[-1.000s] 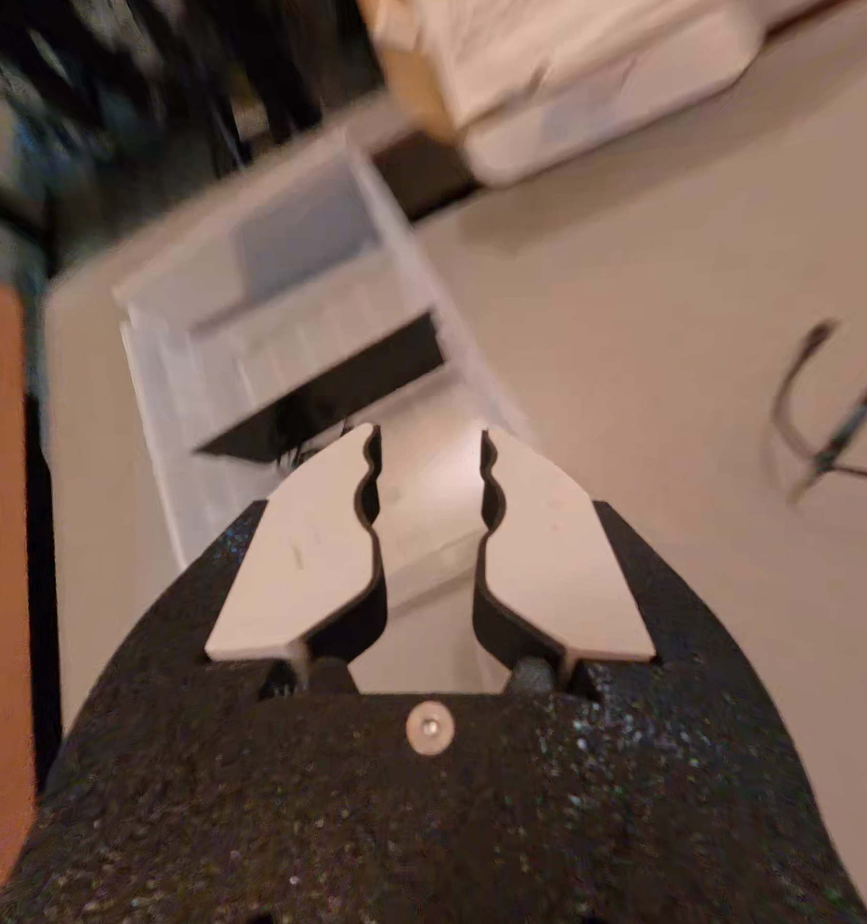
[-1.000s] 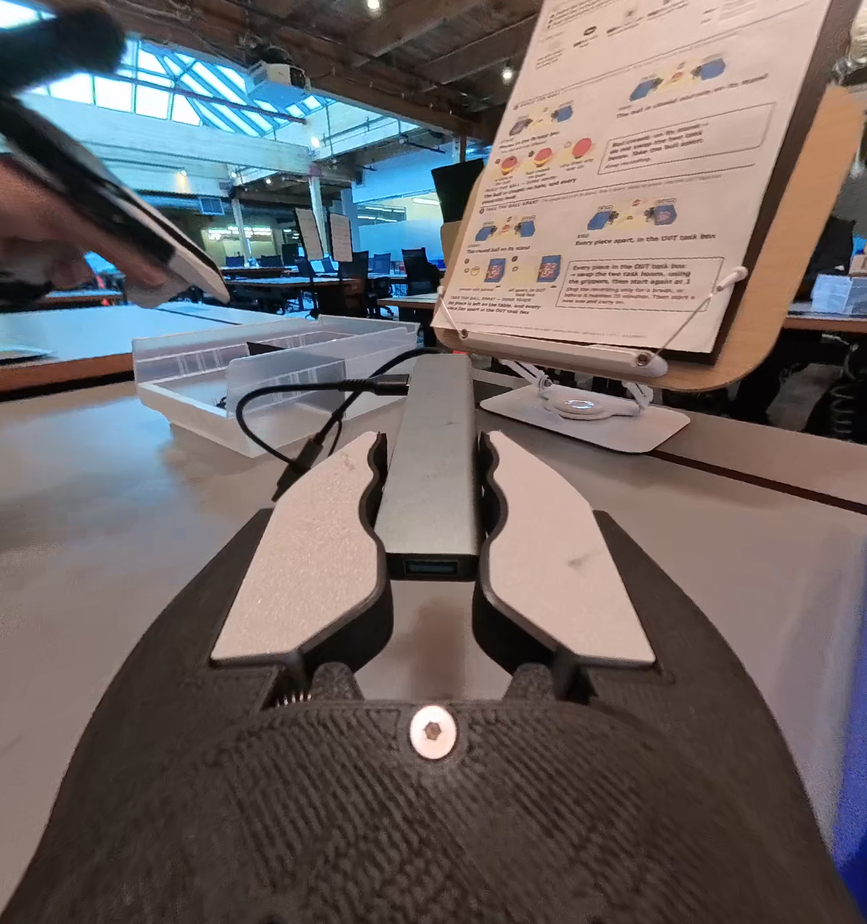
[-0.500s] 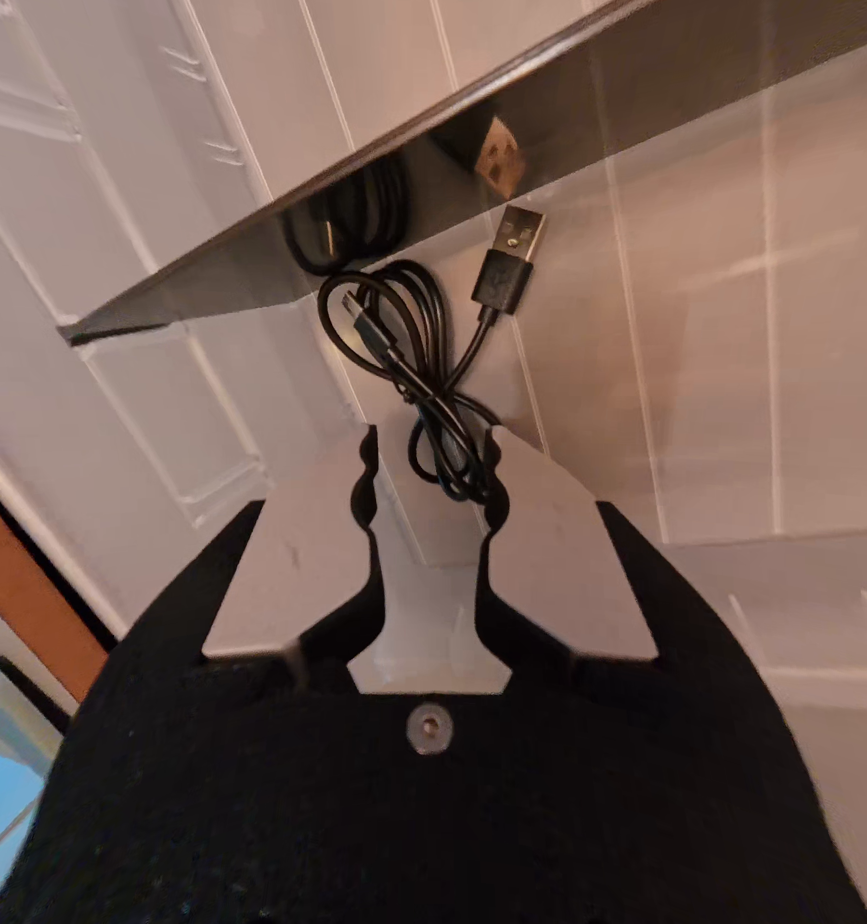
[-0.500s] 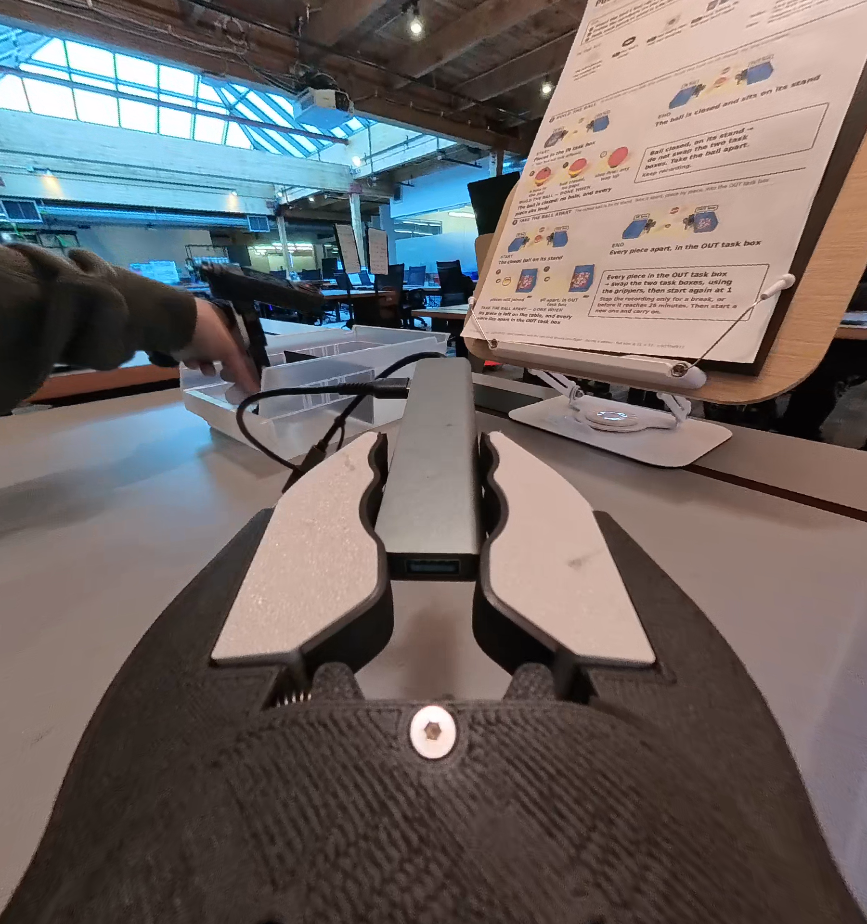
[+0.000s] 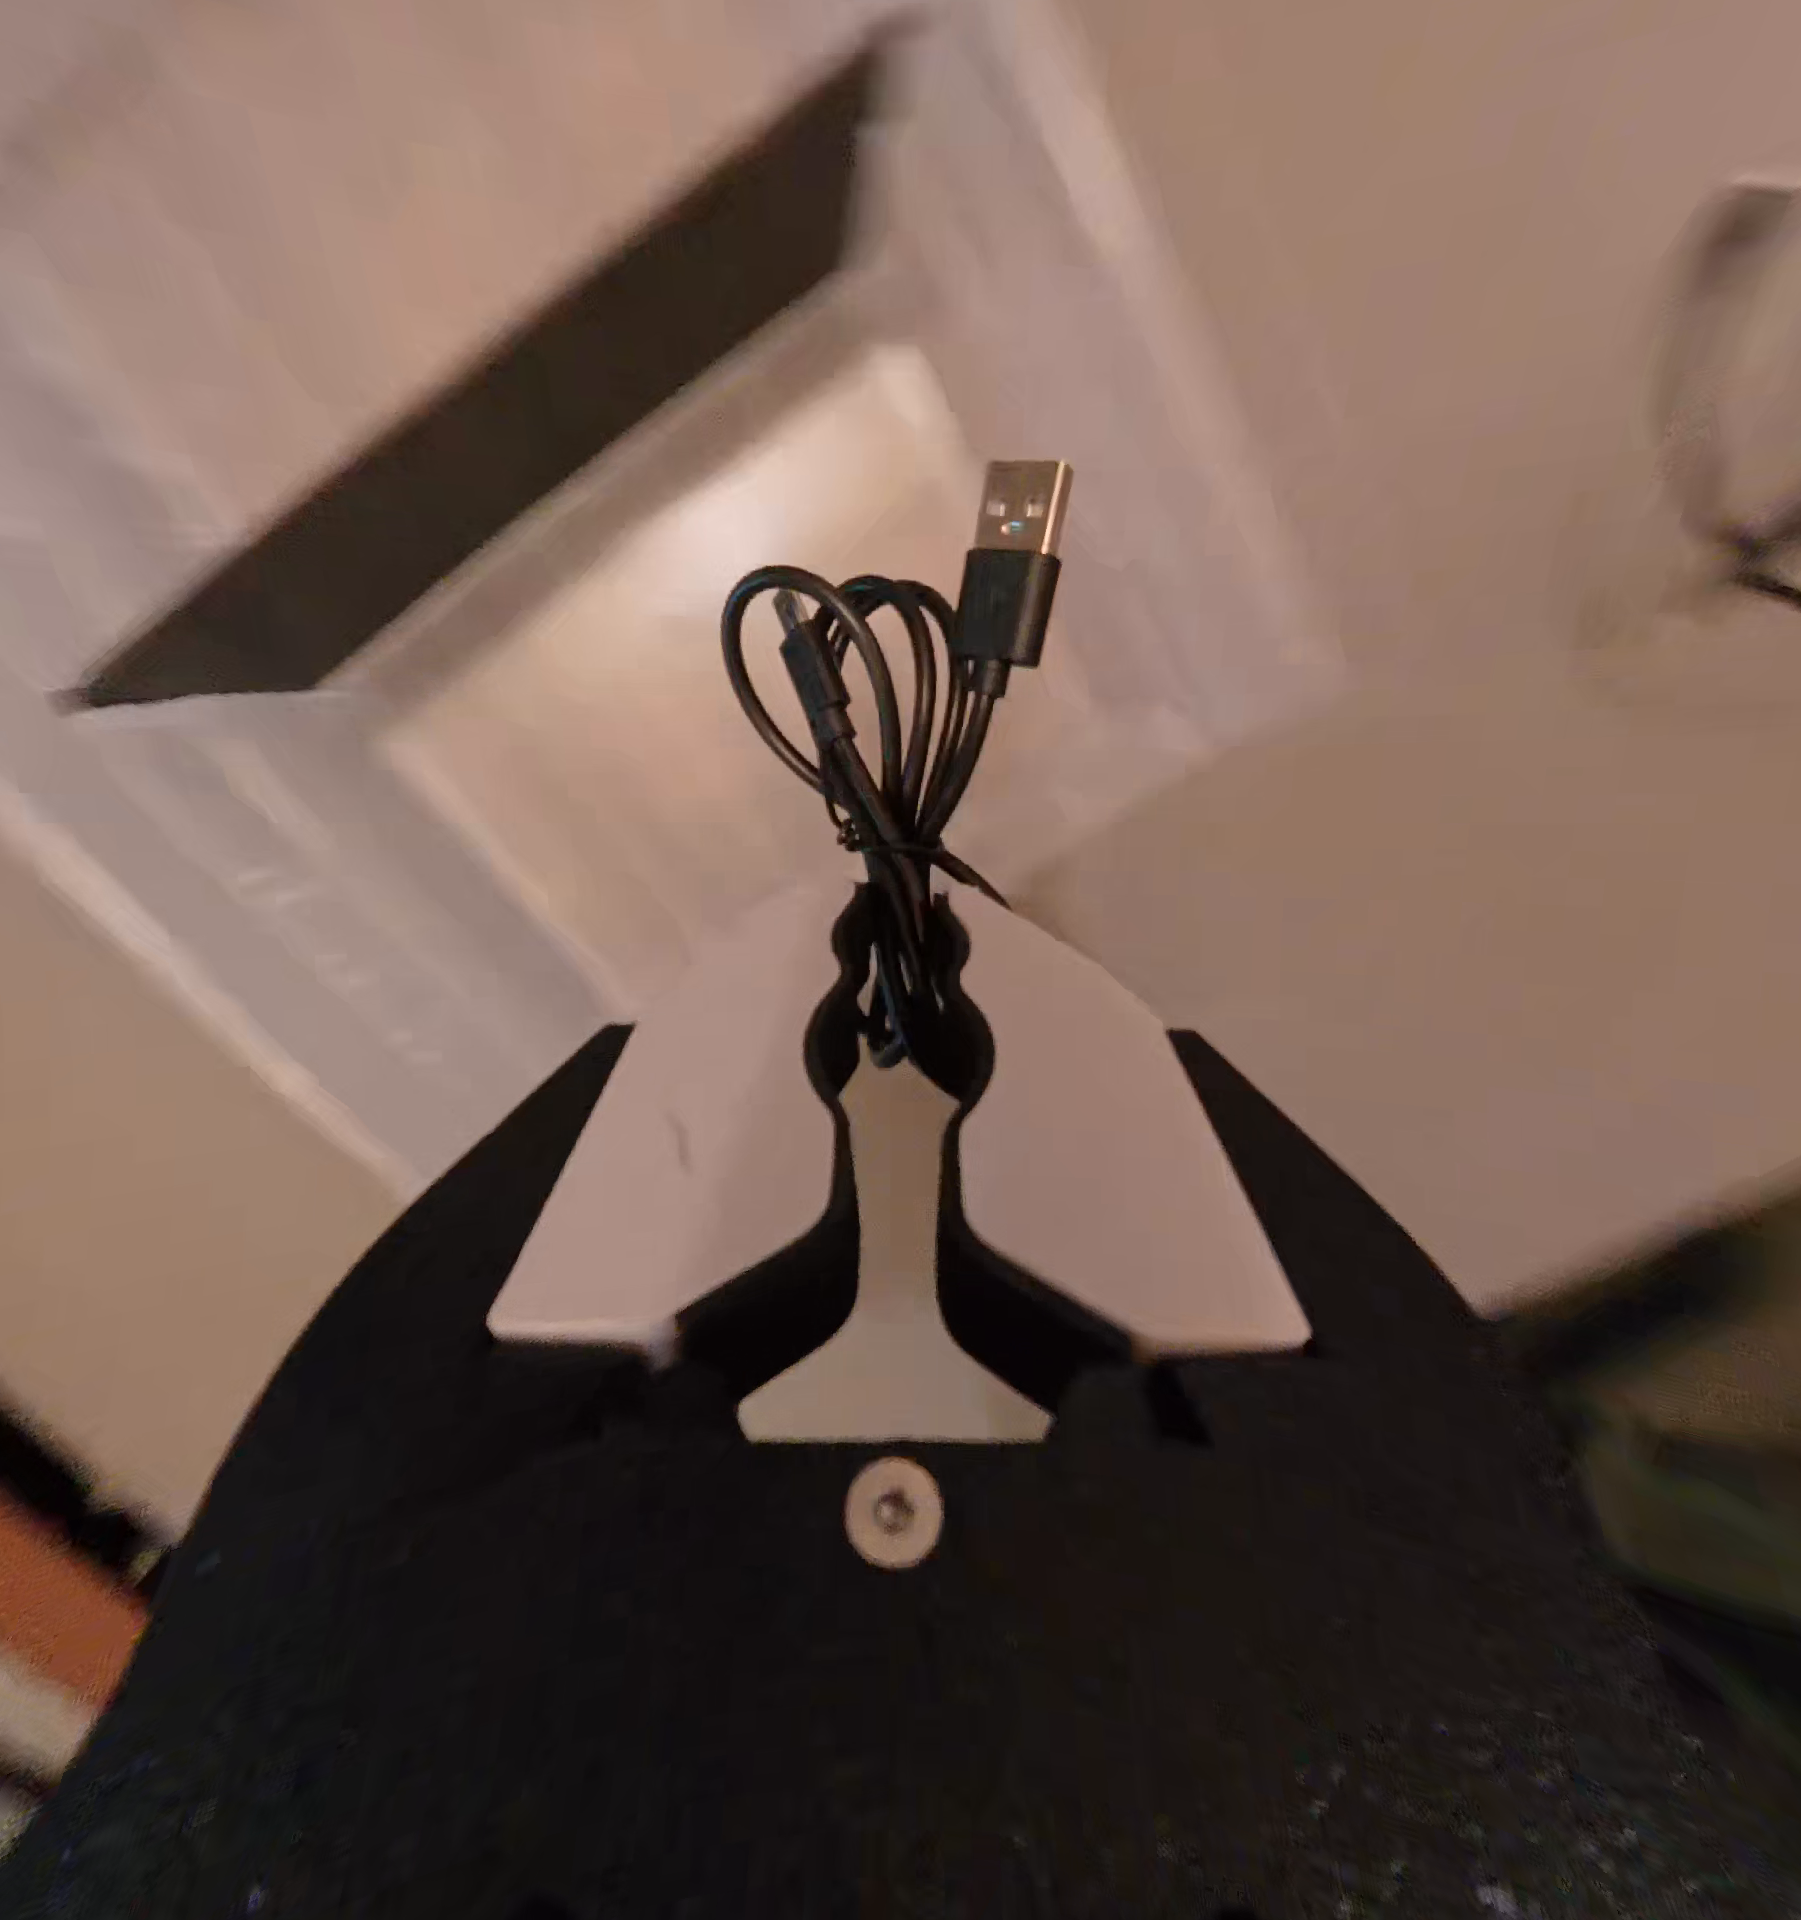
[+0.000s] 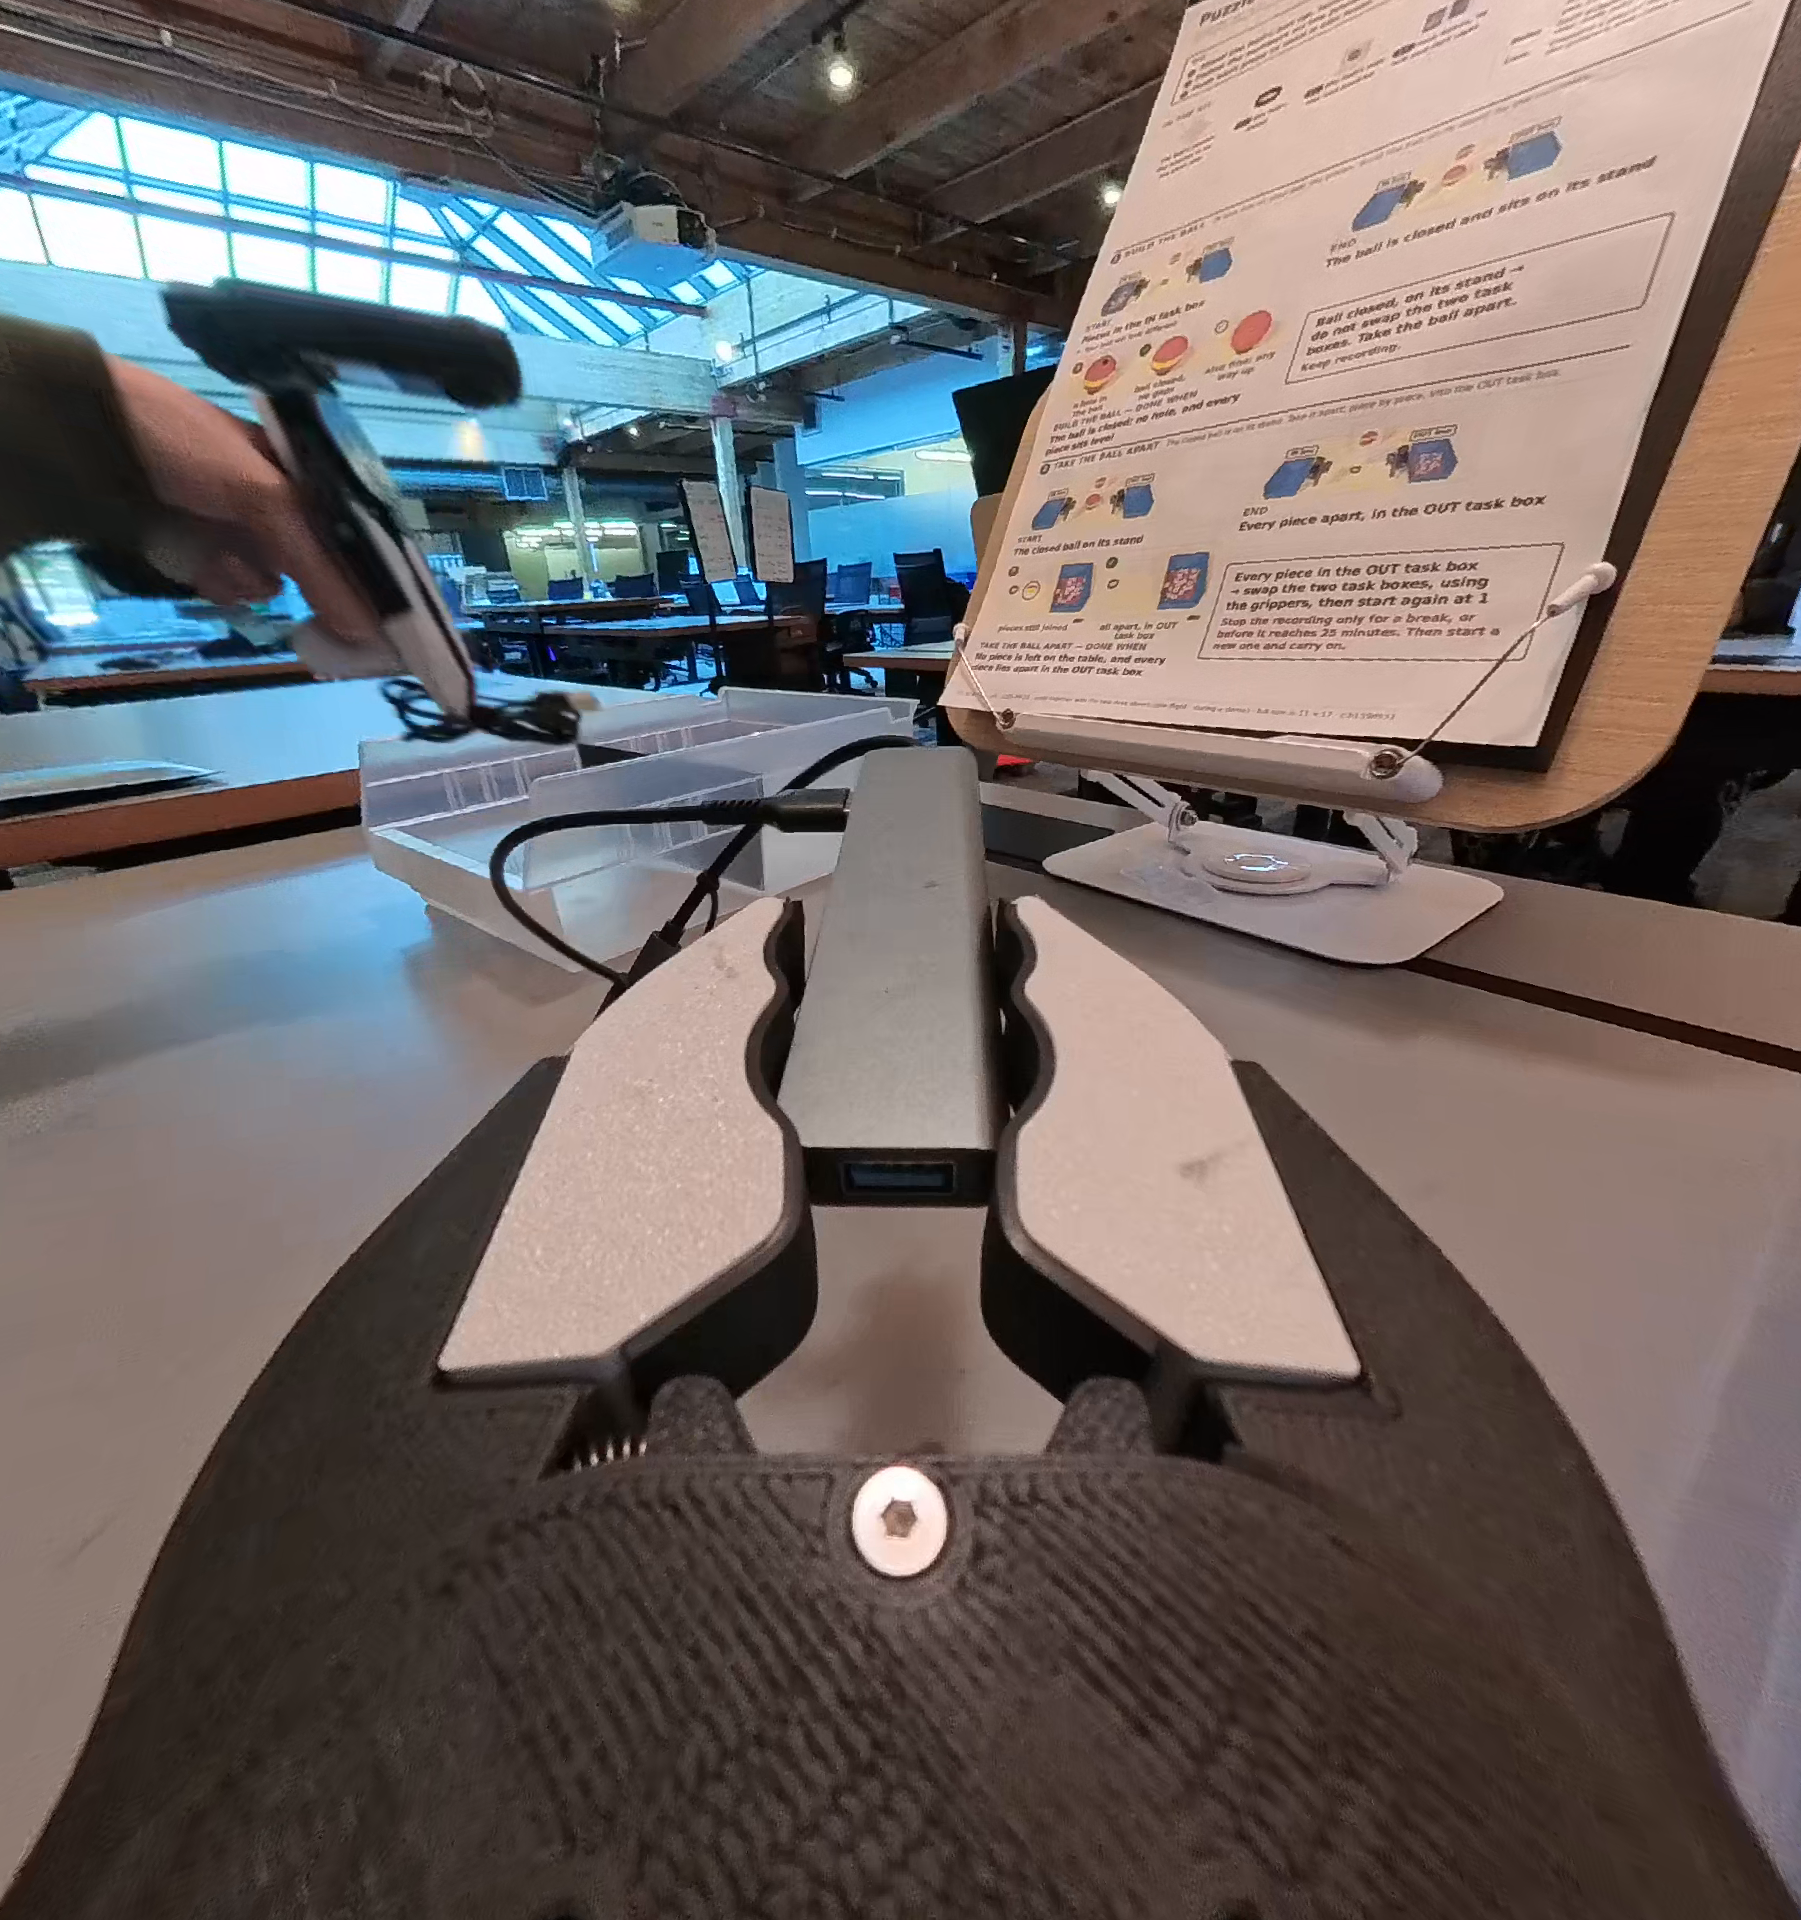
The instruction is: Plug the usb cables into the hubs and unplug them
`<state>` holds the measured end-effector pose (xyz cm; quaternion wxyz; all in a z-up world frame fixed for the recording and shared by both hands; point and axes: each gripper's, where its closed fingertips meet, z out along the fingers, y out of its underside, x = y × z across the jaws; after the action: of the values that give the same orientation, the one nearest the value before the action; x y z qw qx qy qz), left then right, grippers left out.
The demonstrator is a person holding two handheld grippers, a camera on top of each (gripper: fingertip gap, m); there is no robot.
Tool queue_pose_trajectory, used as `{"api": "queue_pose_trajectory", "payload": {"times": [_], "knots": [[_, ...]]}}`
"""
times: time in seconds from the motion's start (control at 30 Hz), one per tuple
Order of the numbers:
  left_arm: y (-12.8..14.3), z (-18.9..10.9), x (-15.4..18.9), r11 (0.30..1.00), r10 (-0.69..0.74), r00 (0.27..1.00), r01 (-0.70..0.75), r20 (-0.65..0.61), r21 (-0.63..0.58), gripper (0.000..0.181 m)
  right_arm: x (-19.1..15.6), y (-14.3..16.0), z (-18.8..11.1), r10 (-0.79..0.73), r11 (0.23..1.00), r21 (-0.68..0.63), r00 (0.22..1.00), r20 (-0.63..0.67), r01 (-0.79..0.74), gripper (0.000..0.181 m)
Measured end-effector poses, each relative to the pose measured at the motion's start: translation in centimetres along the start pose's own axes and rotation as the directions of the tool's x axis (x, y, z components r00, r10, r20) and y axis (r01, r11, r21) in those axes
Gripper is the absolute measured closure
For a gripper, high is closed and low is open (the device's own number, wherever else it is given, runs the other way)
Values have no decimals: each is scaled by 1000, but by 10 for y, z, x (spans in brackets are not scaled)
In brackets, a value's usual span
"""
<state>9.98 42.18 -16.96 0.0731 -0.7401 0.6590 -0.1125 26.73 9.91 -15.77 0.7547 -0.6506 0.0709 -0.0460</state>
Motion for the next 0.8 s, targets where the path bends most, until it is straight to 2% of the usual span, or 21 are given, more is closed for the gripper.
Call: {"api": "queue_pose_trajectory", "payload": {"times": [0.03, 0.1, 0.2, 0.27, 0.37, 0.43, 0.5, 0.6, 0.8], "knots": [[3, -9, 26, 999, 35, 993, -35, -114, 2, 172, 1, 0, 0, 3, 1000, 2, 1000, -5, -3, 146], [17, -21, 78, 994, 101, 942, -111, -320, -13, 171, 4, -1, -2, 16, 1000, 10, 1000, -10, -16, 146], [55, -20, 156, 971, 144, 801, -227, -580, -71, 171, 5, -4, -4, 50, 998, 29, 999, 0, -50, 146], [79, -8, 200, 950, 169, 700, -303, -694, -74, 171, 4, -5, -5, 72, 997, 39, 997, 13, -72, 146], [107, 11, 264, 940, 99, 482, -332, -871, -77, 170, 2, -4, -5, 64, 997, 36, 998, 21, -65, 146], [124, 29, 291, 927, 35, 403, -356, -915, -121, 170, -1, -4, -5, 52, 998, 33, 998, 24, -53, 146], [133, 50, 303, 913, 9, 408, -376, -913, -159, 170, -3, -4, -5, 40, 999, 30, 999, 28, -41, 146], [122, 72, 303, 929, 4, 470, -328, -883, -170, 170, -6, -3, -5, 28, 999, 26, 999, 36, -29, 146], [88, 97, 270, 974, -2, 653, -171, -757, -150, 163, -7, -2, -4, 28, 999, 16, 999, 45, -29, 146]]}}
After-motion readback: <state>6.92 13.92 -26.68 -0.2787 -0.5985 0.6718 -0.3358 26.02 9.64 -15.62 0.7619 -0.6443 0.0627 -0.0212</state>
